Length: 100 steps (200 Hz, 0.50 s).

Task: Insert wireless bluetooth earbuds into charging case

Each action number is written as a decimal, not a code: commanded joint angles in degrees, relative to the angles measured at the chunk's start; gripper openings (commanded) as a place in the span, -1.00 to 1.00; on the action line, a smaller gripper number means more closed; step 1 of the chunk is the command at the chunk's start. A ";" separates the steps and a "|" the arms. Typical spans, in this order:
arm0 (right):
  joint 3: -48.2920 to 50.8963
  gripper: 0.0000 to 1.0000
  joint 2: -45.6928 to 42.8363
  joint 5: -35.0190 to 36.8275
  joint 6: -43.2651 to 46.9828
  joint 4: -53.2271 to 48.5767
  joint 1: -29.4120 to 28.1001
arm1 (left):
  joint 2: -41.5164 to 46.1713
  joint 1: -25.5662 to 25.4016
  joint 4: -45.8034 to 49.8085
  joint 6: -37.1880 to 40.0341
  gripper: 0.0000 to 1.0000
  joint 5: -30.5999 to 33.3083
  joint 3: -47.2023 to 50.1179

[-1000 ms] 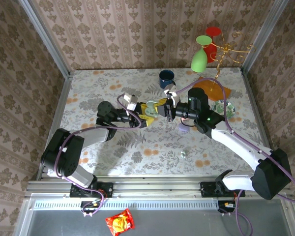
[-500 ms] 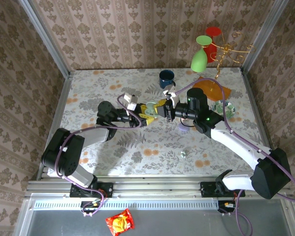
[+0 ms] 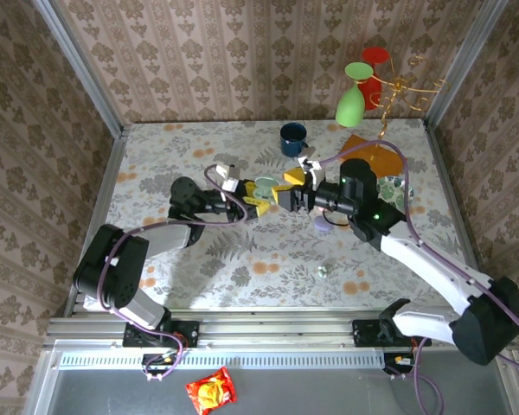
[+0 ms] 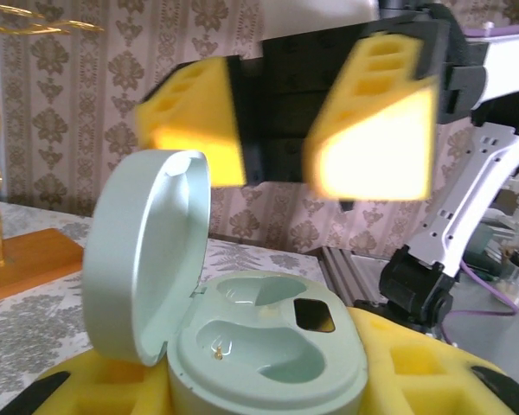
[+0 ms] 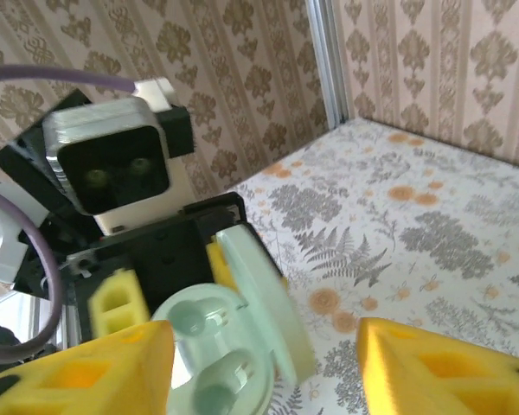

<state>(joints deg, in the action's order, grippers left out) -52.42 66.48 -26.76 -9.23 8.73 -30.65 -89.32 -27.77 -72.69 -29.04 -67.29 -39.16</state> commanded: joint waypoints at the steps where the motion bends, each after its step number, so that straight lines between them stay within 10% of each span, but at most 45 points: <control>1: 2.73 0.29 -4.99 4.28 -2.01 -0.91 0.07 | -0.63 1.22 -1.63 1.88 -0.30 1.79 0.65; 63: 8.36 0.29 -12.81 22.36 -14.69 -24.42 2.52 | -0.12 5.18 -1.69 3.75 -0.30 4.08 1.94; 100: 12.65 0.23 -12.63 21.41 -22.06 -35.08 2.71 | -0.11 5.42 -1.68 4.16 -0.29 4.01 2.00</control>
<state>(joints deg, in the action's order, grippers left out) -42.59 54.35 -7.79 -24.40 -14.55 -28.08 -89.32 -22.74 -72.69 -26.68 -63.42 -37.85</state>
